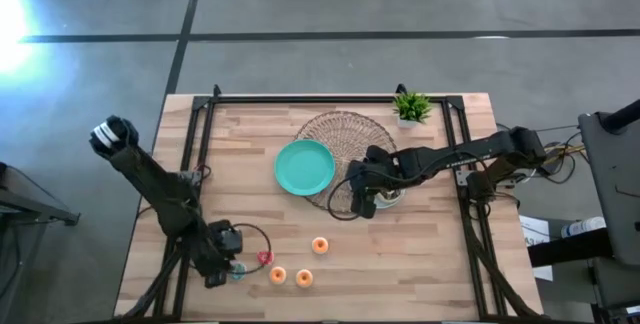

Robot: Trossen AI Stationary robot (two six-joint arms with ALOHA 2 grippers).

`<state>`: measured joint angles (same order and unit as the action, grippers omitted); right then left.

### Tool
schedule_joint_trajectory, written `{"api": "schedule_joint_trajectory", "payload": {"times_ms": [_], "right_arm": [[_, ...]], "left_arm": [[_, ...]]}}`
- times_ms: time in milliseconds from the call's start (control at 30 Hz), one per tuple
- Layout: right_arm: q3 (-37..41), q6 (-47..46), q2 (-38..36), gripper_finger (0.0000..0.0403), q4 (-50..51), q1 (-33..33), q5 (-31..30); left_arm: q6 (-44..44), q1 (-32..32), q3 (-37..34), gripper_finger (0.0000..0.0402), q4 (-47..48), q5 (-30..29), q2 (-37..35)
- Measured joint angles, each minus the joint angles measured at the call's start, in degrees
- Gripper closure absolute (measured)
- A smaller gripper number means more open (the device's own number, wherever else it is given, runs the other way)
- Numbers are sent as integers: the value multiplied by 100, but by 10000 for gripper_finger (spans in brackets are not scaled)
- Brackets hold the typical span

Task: Pick & Place donuts
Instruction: Put the small blue donut on the green plate

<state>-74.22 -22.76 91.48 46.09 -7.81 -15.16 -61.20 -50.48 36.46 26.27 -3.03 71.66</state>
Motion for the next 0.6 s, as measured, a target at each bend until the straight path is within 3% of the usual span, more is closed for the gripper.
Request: {"api": "schedule_joint_trajectory", "payload": {"times_ms": [233, 600], "right_arm": [[0, 2, 0, 179, -9, -1, 0], [0, 22, 0, 179, -16, -4, 0]], "left_arm": [[213, -15, 339, 287, 183, 49, 712], [-209, -13, 350, 287, 27, -97, 1054]]}}
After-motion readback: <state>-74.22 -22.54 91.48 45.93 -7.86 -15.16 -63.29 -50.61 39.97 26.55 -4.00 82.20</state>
